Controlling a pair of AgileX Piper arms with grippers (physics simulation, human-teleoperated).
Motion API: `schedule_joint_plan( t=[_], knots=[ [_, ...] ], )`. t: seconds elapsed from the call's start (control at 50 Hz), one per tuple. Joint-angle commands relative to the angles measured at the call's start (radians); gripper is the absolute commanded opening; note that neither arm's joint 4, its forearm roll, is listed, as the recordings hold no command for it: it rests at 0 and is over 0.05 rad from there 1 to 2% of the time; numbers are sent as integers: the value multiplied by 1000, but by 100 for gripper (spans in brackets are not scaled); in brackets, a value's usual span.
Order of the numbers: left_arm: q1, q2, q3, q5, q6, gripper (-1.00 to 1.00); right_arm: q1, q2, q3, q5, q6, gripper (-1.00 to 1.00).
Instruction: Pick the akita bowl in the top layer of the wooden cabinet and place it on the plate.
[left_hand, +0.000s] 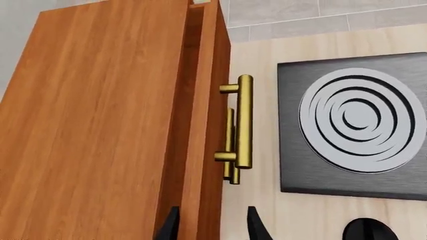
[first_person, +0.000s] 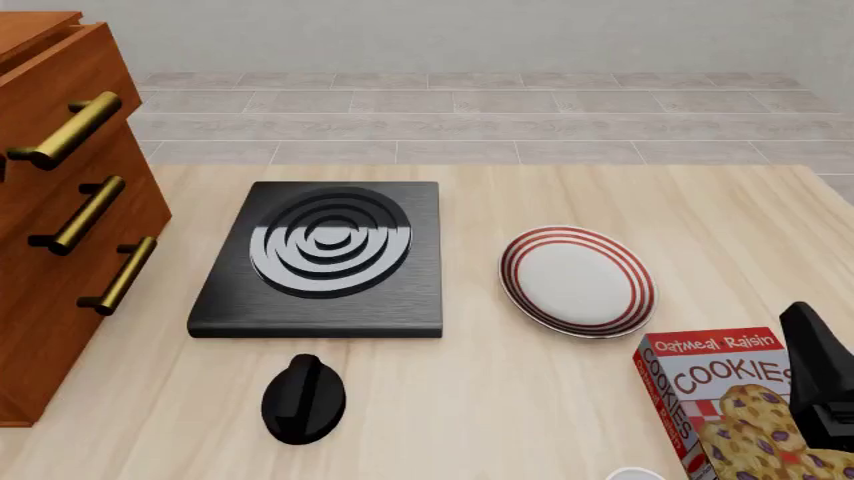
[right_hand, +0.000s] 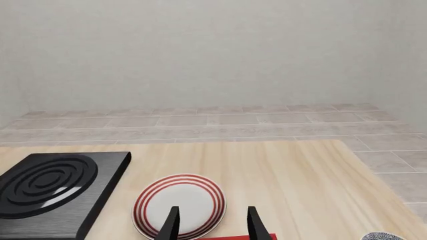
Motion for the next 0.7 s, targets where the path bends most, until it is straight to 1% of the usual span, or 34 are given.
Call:
schedule_joint_plan(
  t=[0.02, 0.12, 0.3, 0.64, 0.66, 0.7],
  knots=[
    [-32, 30, 77, 40, -29, 100, -1, 0, 0, 0, 1, 100],
    [-59, 35, 69, 49, -47, 100, 0, 0, 0, -1, 1, 100],
    [-89, 52, 38, 66, -47, 100, -3, 2, -4, 0, 4, 100],
    [-150, 69, 15, 85, -70, 100, -5, 2, -5, 0, 6, 100],
    [-167, 70, 11, 91, -85, 100, -5, 2, -5, 0, 5, 100],
    [-179, 71, 7, 95, -89, 100, -4, 2, -5, 0, 5, 100]
  ],
)
